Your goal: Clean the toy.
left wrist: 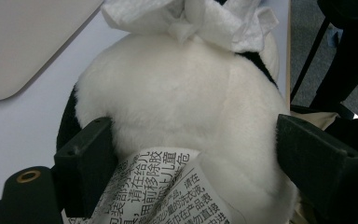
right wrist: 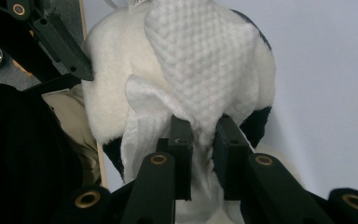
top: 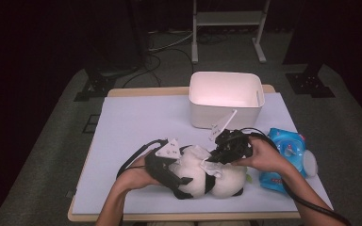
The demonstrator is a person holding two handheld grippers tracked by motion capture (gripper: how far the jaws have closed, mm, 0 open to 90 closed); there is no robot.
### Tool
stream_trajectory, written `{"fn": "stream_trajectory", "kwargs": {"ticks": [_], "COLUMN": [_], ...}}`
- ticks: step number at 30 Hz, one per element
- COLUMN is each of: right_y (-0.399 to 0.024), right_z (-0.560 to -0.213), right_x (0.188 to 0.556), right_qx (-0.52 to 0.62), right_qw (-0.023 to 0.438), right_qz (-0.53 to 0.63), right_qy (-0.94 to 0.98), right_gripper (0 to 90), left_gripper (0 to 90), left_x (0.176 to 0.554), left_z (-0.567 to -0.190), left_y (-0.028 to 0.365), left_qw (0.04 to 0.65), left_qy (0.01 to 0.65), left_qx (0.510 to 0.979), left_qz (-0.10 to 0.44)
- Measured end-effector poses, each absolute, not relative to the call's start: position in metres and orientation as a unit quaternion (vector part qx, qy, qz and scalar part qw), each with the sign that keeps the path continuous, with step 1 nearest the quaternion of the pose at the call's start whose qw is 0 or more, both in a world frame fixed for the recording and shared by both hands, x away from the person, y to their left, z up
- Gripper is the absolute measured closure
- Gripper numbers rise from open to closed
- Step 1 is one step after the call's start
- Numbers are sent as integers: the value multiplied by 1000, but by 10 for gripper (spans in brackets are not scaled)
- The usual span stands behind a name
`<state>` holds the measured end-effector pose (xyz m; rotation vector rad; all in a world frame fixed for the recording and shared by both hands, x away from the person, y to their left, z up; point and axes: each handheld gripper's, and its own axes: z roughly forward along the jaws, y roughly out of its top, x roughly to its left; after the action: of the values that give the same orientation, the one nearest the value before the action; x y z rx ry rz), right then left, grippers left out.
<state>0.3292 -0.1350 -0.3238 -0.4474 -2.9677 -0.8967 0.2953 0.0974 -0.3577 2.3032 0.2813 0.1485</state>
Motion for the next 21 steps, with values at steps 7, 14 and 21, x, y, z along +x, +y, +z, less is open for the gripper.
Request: {"fn": "stream_trajectory", "kwargs": {"ticks": [7, 14, 21], "right_y": [-144, -155, -144], "right_z": [-328, -332, -321], "right_x": [327, 322, 321], "right_qx": [-147, -154, -140], "right_qw": [9, 20, 11], "right_qz": [-286, -292, -295], "right_qy": [-947, -944, -945], "right_gripper": [790, 791, 791], "left_gripper": [120, 149, 206], "left_x": [297, 299, 298], "left_z": [-354, -356, -357], "left_y": [103, 105, 104], "left_qw": [402, 409, 416], "left_qy": [123, 120, 119], "left_qx": [906, 904, 901], "left_qz": [51, 31, 30]}}
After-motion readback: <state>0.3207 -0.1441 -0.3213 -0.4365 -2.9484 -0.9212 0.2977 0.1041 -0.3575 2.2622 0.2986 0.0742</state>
